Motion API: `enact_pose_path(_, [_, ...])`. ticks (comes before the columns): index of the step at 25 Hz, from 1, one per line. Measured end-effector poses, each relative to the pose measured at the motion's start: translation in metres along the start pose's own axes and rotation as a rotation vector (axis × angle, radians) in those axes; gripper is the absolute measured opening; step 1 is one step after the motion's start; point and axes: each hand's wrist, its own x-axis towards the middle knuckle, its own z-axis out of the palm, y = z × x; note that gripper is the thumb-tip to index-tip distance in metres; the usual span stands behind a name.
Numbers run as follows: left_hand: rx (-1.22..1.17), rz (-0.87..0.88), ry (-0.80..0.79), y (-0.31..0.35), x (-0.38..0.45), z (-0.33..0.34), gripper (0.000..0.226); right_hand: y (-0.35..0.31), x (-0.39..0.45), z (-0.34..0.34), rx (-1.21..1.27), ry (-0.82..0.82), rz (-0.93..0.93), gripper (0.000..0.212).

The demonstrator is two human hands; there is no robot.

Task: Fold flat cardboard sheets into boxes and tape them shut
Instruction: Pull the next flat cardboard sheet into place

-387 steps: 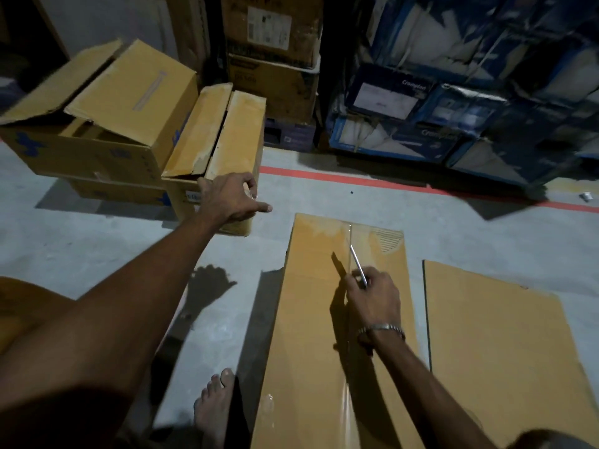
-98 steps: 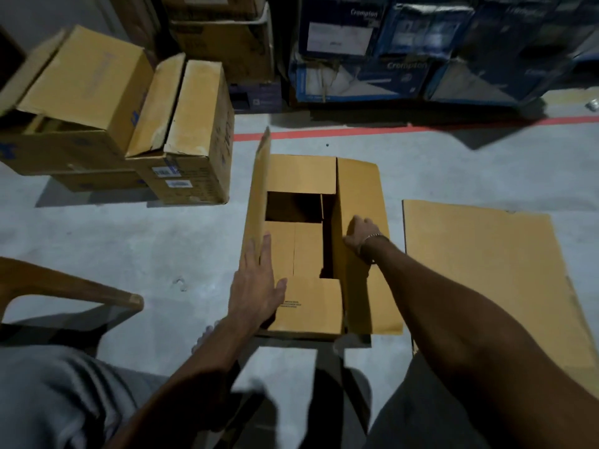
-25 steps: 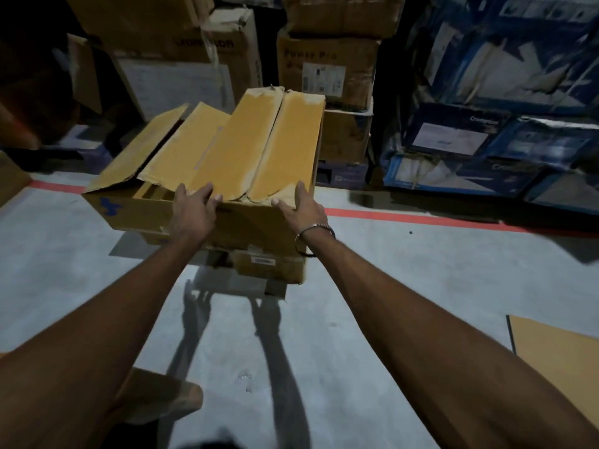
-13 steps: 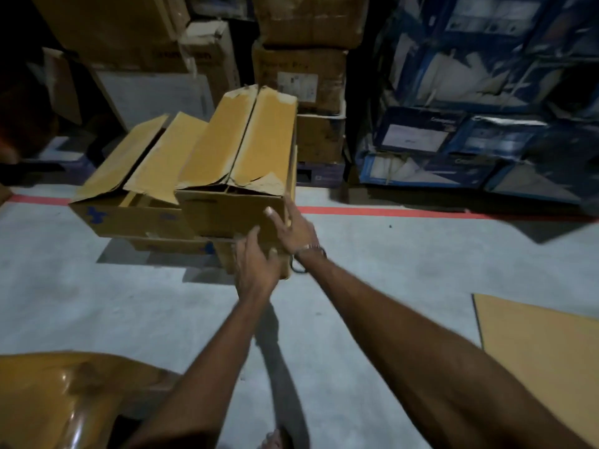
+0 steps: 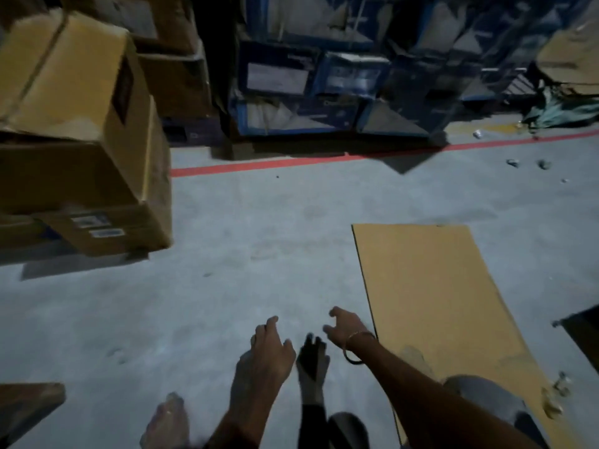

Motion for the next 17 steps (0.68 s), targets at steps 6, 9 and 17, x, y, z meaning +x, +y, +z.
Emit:
enact_pose_path(6, [0.239, 0.254, -0.258, 0.024, 0.021, 0.111, 0.06, 0.092, 0.063, 0.029, 0.05, 0.065, 0.319, 0.06])
enact_pose_path(9, [0.318, 0.408, -0.348, 0.039, 0.046, 0.145, 0.064, 0.129, 0.088, 0.029, 0.047, 0.111, 0.484, 0.069])
enact_pose_path(17, [0.49, 0.447, -0.409, 0.034, 0.097, 0.184, 0.073, 0.2, 0.16, 0.024, -0.01, 0.222, 0.384, 0.099])
